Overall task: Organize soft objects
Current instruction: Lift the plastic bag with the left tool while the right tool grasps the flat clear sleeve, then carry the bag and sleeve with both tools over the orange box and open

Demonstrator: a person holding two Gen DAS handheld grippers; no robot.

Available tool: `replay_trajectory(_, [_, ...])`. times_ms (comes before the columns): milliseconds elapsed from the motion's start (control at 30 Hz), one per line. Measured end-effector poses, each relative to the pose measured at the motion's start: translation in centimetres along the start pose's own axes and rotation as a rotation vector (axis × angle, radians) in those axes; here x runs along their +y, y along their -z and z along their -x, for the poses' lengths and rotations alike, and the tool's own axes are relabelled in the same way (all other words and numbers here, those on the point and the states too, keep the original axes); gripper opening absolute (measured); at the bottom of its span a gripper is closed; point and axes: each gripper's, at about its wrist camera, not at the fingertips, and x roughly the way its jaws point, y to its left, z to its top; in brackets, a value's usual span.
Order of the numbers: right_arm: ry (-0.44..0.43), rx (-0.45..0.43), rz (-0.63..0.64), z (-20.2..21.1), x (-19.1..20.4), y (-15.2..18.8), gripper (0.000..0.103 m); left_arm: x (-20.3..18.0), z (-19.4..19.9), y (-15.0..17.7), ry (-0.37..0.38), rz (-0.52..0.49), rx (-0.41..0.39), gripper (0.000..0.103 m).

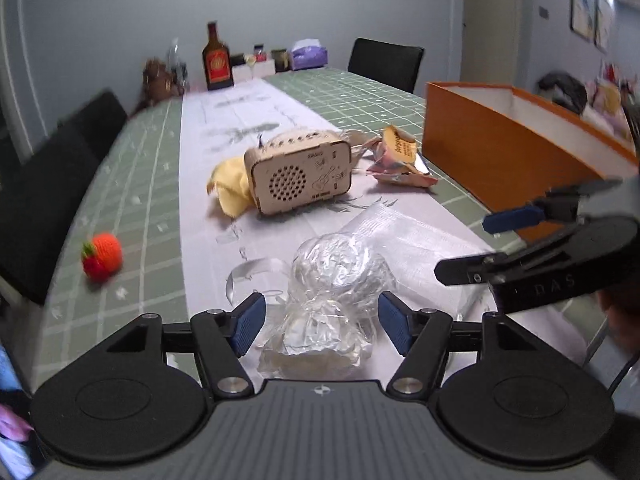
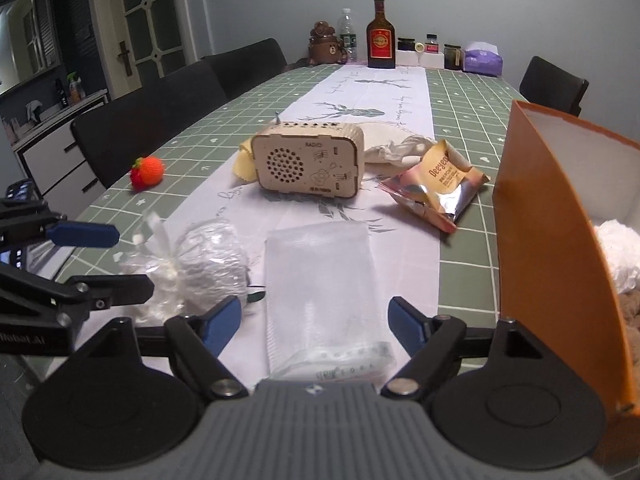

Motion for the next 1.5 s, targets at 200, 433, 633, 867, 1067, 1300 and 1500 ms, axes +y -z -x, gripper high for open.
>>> replay_trajectory(200, [0.004, 0.017, -0.045, -2.4, -1.2, 0.3, 0.087, 2.0, -2.7, 0.5, 0.059, 0.105, 0.074, 0.076])
replay_trajectory(433, [0.003, 0.03, -0.051, -3.7, -1.6, 1.1, 0.08, 1.4, -3.9, 1.0, 0.041, 0.114, 0.097, 0.074])
replay_trajectory(633, [0.026, 0.007, 0.024, -3.8, -0.1, 1.4, 0.06, 0.7, -3.8, 1.1, 0.026, 0.152, 0.085, 0.062])
replay_trajectory(867, [0.032, -0.012, 0.1, -3.6, 1.5, 1.9, 0.009, 0.5, -3.6, 1.3, -0.004, 0.191, 0.076, 0.054])
replay_trajectory(1067, [0.022, -0.008, 0.084, -3.5, 1.5, 1.6, 0.0, 0.8, -3.2, 1.4, -0.02, 0.25, 0.061, 0.046])
replay_trajectory(1300, [0.029, -0.076, 0.11, -0.5, 1.8, 0.6, 0.0, 0.2, -1.2, 0.5, -0.042, 0.273, 0.005, 0.043])
replay_trajectory(1500, [0.017, -0.137, 0.099, 3.1, 0.8, -1.2, 0.0, -1.1, 1.2, -2.4, -0.024, 0.266, -0.076, 0.043])
